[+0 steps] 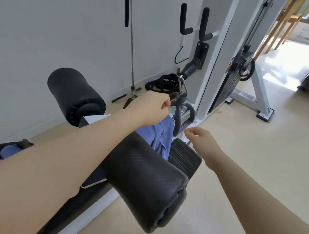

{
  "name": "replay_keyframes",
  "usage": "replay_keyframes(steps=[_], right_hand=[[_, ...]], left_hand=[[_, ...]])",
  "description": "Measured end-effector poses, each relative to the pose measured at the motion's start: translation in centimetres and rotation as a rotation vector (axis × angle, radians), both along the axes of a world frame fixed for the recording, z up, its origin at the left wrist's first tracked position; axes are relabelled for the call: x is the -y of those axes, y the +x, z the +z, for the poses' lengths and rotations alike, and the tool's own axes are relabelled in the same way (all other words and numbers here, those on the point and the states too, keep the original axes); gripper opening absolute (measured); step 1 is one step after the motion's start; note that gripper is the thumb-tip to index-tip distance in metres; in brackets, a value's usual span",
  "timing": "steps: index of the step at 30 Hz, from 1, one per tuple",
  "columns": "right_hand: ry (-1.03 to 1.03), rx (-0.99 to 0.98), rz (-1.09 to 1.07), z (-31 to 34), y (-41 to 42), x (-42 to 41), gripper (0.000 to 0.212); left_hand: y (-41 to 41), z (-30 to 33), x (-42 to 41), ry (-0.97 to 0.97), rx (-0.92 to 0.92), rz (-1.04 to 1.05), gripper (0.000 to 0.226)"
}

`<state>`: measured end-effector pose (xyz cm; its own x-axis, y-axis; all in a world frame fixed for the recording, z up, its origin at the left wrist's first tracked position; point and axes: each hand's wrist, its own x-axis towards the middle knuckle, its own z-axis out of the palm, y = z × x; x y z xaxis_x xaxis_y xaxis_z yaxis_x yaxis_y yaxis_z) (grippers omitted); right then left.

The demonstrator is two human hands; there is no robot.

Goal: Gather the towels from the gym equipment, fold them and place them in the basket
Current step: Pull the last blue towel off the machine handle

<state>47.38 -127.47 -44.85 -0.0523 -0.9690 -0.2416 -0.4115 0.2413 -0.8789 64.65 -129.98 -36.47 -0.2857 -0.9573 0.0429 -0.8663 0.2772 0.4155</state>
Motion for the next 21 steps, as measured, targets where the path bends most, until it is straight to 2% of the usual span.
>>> replay_keyframes(steps=[2,5,8,15,19,21], right_hand=[[0.104,0.061,0.024,-0.5,0.7,2.7,0.019],[0.230,0.077,0.053,-2.2,2.3,7.1,0.030],[0.237,-0.037,0.062,-5.3,4.7,10.9,0.030],[0.234,-0.290,-0.049,-11.1,8.7,15.4,0.049],[0.173,-0.558,0.053,-12.1,7.9,16.0,0.028],[0.157,-0.552,0.147,-11.3,7.4,16.0,0.014]], left_hand=[[0.3,-0.2,2.5,0.064,0.116,0.002,0.017],[1.0,-0.7,6.3,0.113,0.149,0.056,0.011],[2.3,-2.2,9.7,0.175,0.118,0.132,0.013],[4.7,-6.0,13.1,0.325,0.202,0.153,0.007],[5.0,-6.8,13.7,0.332,0.153,0.130,0.008],[5.0,-6.6,13.4,0.334,0.128,0.124,0.011]])
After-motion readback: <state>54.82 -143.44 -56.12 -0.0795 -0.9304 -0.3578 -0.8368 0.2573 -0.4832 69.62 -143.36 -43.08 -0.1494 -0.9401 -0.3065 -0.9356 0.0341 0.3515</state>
